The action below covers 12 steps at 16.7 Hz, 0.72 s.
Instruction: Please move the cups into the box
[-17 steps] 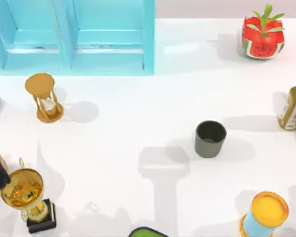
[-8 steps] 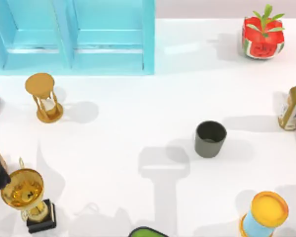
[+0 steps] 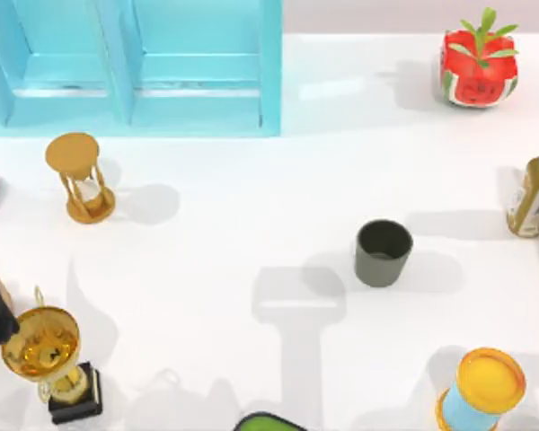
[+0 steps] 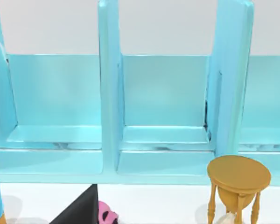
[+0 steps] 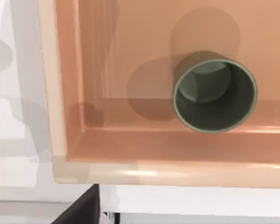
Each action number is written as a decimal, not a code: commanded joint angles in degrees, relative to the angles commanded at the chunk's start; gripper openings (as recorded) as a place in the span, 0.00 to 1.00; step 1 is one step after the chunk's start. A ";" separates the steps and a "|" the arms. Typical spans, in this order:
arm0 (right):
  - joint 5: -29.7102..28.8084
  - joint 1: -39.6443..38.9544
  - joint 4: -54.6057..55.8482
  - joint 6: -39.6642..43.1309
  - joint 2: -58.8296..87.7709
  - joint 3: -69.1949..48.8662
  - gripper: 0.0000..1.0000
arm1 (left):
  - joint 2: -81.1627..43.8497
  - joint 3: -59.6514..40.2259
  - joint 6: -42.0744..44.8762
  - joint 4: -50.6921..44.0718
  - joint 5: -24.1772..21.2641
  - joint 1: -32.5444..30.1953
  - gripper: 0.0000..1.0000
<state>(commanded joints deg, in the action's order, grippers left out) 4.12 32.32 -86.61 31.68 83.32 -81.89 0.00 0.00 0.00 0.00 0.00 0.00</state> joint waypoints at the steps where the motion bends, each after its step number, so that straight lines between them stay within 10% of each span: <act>1: 0.00 0.00 0.00 0.00 0.00 0.00 1.00 | 0.00 0.00 0.00 0.00 0.00 0.00 1.00; 12: -1.13 -17.41 1.82 -17.51 10.78 -7.33 1.00 | 0.00 0.00 0.00 0.00 0.00 0.00 1.00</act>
<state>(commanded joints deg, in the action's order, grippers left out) 2.99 14.91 -84.79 14.17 94.10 -89.21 0.00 0.00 0.00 0.00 0.00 0.00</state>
